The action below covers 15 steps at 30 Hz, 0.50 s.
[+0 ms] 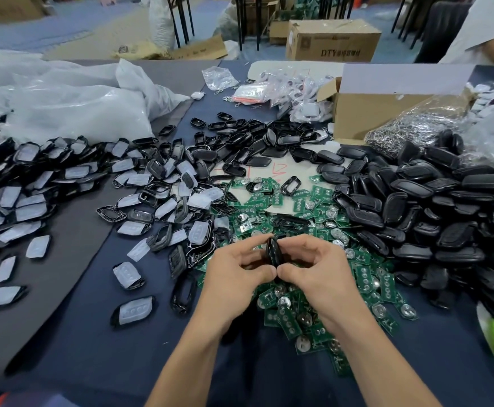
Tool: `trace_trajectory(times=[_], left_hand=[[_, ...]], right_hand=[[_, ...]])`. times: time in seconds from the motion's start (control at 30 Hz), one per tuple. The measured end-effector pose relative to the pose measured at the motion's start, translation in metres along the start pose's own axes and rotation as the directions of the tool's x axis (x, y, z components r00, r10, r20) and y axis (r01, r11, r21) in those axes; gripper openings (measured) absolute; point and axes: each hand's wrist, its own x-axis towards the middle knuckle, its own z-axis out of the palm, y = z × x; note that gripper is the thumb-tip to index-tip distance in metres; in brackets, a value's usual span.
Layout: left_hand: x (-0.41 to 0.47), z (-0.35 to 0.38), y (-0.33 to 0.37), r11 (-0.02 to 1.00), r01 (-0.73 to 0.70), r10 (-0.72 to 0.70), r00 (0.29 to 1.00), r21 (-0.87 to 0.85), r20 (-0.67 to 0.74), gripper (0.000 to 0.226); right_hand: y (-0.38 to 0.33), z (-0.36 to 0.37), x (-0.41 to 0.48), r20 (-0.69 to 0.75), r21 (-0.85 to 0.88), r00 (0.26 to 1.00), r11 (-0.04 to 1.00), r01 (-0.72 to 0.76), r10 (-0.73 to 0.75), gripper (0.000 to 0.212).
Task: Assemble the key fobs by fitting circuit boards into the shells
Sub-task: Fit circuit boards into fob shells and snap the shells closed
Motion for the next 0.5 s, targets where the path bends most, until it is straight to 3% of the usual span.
trace_trajectory(times=[0.27,0.5], left_hand=[[0.0004,-0.0064,0.0029,1.0,0.003,-0.002,0.999,-0.026,0.047,0.061],[0.0014,-0.0055,0.0013,0.987,0.073,-0.058,0.992,-0.142,0.111,0.051]], right_hand=[[0.0006,0.0007,-0.0019,-0.01,-0.042,1.0,0.999,0.007,-0.007,0.055],[-0.0039,0.0006,-0.0023,-0.061,-0.108,0.998,0.994,-0.01,0.003,0.04]])
